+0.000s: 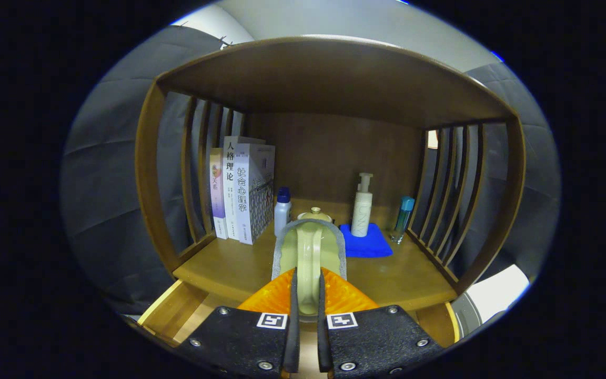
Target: Pull open the drawer, take out the items inside it, and place them on the countertop above the cabinet.
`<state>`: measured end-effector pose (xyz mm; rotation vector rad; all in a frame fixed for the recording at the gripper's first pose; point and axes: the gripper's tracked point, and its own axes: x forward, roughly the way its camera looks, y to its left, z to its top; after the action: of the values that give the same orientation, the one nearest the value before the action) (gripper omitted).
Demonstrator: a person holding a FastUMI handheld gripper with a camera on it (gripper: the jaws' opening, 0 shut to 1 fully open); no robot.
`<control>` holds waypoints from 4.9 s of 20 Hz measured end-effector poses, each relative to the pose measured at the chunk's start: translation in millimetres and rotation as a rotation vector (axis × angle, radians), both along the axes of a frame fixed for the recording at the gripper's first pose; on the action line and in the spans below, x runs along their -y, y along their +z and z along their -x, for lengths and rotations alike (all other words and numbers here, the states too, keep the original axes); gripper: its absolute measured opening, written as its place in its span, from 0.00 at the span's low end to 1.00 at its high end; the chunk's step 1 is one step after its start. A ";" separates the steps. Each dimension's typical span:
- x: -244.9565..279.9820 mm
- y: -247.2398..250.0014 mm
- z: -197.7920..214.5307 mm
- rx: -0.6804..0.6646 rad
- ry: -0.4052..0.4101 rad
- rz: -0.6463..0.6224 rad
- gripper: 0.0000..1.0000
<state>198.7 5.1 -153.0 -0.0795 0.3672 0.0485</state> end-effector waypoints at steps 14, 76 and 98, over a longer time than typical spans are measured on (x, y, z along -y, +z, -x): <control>20.7 -65.8 -72.8 -0.131 -0.037 -0.117 0.21; 18.4 -143.0 251.3 0.087 -0.144 -0.020 0.95; 17.7 -138.0 154.9 0.150 -0.140 -0.028 0.96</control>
<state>43.8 -12.6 -291.0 -0.0297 0.2211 -0.0907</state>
